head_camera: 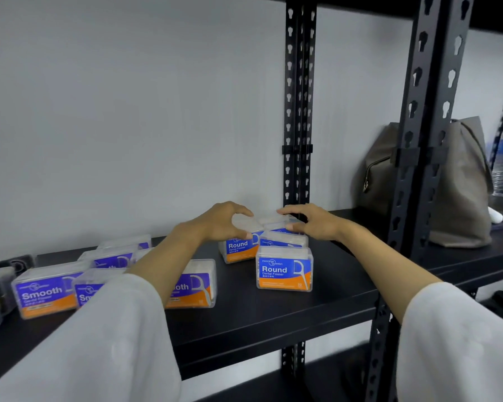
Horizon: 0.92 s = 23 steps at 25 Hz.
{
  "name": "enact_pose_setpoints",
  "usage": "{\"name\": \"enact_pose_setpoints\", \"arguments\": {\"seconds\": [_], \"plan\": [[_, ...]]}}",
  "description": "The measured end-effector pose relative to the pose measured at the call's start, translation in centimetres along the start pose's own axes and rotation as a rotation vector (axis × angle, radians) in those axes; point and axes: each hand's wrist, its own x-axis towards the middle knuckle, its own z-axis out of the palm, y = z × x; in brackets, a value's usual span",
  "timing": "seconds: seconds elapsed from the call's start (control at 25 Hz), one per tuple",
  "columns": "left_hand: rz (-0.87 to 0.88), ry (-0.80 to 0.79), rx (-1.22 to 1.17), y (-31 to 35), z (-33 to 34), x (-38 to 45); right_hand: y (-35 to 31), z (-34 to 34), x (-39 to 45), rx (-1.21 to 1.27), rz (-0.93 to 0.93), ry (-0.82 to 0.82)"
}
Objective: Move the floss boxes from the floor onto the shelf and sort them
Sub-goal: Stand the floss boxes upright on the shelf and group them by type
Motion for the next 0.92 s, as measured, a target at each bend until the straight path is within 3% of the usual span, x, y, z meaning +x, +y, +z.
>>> {"name": "enact_pose_setpoints", "arguments": {"seconds": [0.12, 0.44, 0.68, 0.92], "plan": [[-0.061, -0.067, -0.014, -0.6, 0.3, 0.2, -0.1, 0.0, 0.0, 0.025, 0.049, -0.128], [-0.068, -0.085, -0.027, -0.4, -0.3, -1.4, -0.7, 0.0, -1.1, 0.033, -0.005, -0.108], [0.104, 0.106, -0.184, 1.8, -0.6, -4.4, -1.7, -0.9, -2.9, 0.140, -0.035, 0.075], [0.158, -0.042, -0.259, 5.0, 0.7, -8.1, -2.8, -0.7, -6.5, 0.174, -0.052, 0.026]]}}
